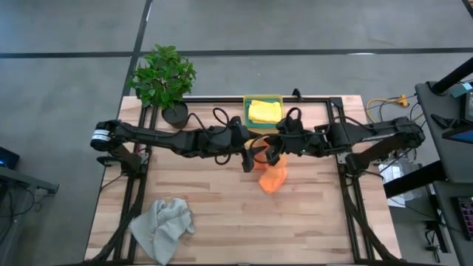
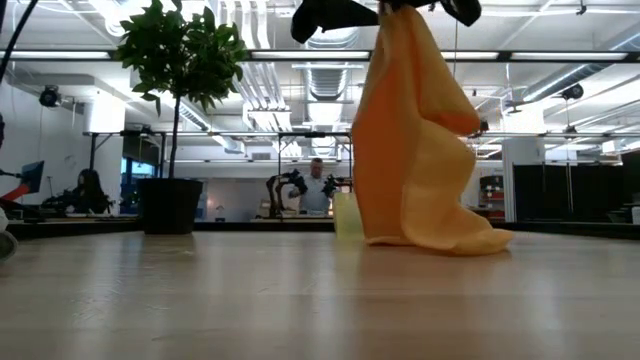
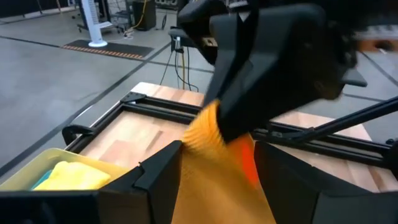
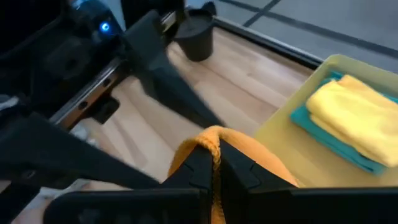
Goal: Fold microfiber towels
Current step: Fold the orange microfiber towel
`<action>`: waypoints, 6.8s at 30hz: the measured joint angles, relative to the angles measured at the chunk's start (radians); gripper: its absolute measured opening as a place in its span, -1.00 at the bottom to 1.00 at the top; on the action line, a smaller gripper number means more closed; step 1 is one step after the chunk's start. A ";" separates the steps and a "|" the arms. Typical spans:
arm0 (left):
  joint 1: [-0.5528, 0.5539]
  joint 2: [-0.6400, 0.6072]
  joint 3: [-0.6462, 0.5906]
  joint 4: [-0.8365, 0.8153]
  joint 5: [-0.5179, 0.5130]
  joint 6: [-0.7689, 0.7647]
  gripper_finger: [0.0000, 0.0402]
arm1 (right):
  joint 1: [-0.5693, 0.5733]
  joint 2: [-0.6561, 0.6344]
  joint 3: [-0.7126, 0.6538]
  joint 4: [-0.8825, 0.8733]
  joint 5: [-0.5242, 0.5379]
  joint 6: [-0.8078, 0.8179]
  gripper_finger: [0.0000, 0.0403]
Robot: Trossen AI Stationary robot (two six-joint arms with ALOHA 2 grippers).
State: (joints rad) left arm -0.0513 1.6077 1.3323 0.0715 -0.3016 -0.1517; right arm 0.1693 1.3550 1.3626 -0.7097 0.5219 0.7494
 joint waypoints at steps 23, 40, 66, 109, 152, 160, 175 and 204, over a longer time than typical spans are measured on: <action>-0.008 -0.055 0.015 -0.225 -0.131 -0.042 -0.71 | 0.000 0.042 0.080 -0.081 -0.055 -0.107 -0.96; -0.010 -0.100 0.030 -0.249 -0.047 0.002 -1.00 | -0.006 0.056 0.045 -0.145 -0.050 -0.251 -0.90; -0.010 -0.107 0.187 -0.484 0.036 0.006 -1.00 | 0.017 0.061 -0.369 0.227 0.025 -0.289 -0.79; -0.179 -0.150 0.181 -0.811 0.238 0.172 -1.00 | 0.365 -0.255 -0.243 -0.140 -0.133 -0.145 -0.96; -0.497 0.108 0.193 -0.677 -0.265 -0.418 -1.00 | 0.685 -0.227 -0.383 -0.074 -0.081 0.190 -0.96; -0.405 0.118 0.094 -0.729 -0.331 -0.418 -1.00 | 0.501 -0.228 -0.505 -0.067 -0.081 0.171 -0.96; -0.234 0.100 -0.275 -0.304 -0.142 -0.281 -1.00 | 0.247 -0.227 -0.661 0.042 -0.141 0.168 -0.96; 0.104 0.101 -0.327 -0.136 0.070 0.036 -0.89 | -0.093 -0.226 -0.719 0.072 -0.272 0.040 -0.93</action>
State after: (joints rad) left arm 0.0530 1.7088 1.0054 -0.0648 -0.2314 -0.1158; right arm 0.0762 1.1286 0.6437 -0.6380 0.2497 0.7894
